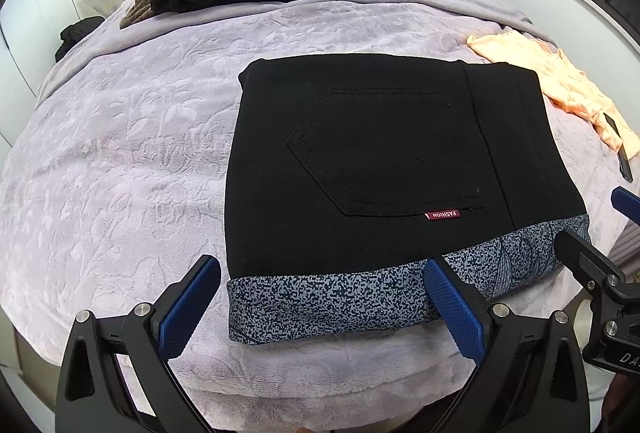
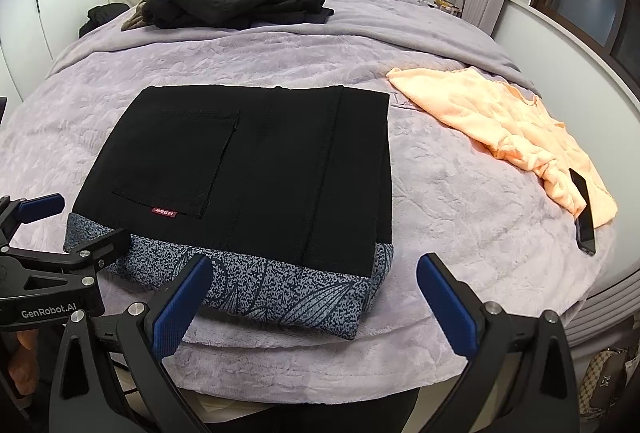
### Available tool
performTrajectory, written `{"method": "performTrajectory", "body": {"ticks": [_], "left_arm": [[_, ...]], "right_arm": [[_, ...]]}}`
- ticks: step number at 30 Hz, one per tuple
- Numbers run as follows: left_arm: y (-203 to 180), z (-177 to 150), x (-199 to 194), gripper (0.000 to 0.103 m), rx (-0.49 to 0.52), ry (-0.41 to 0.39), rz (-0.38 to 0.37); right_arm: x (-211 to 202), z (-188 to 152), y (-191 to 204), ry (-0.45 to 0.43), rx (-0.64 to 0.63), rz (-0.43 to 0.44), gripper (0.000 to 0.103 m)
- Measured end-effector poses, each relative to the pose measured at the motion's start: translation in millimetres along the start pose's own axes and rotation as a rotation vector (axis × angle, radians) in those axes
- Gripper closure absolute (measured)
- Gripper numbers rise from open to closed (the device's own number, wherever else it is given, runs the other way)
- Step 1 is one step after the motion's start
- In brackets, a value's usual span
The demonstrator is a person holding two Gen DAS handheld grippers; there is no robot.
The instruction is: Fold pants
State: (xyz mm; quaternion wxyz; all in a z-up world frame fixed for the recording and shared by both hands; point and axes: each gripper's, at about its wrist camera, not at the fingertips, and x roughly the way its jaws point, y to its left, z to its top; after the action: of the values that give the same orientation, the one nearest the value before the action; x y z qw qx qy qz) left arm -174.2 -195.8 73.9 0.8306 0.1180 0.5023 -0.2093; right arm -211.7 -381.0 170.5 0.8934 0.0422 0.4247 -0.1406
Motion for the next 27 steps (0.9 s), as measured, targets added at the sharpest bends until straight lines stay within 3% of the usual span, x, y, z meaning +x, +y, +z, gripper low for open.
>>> {"method": "performTrajectory", "body": {"ticks": [27], "left_arm": [[-2.5,-0.2,-0.8,0.001,0.006,0.003,0.003]], "right_arm": [[2.5,-0.9,0.0,0.002,0.002,0.021,0.001]]}}
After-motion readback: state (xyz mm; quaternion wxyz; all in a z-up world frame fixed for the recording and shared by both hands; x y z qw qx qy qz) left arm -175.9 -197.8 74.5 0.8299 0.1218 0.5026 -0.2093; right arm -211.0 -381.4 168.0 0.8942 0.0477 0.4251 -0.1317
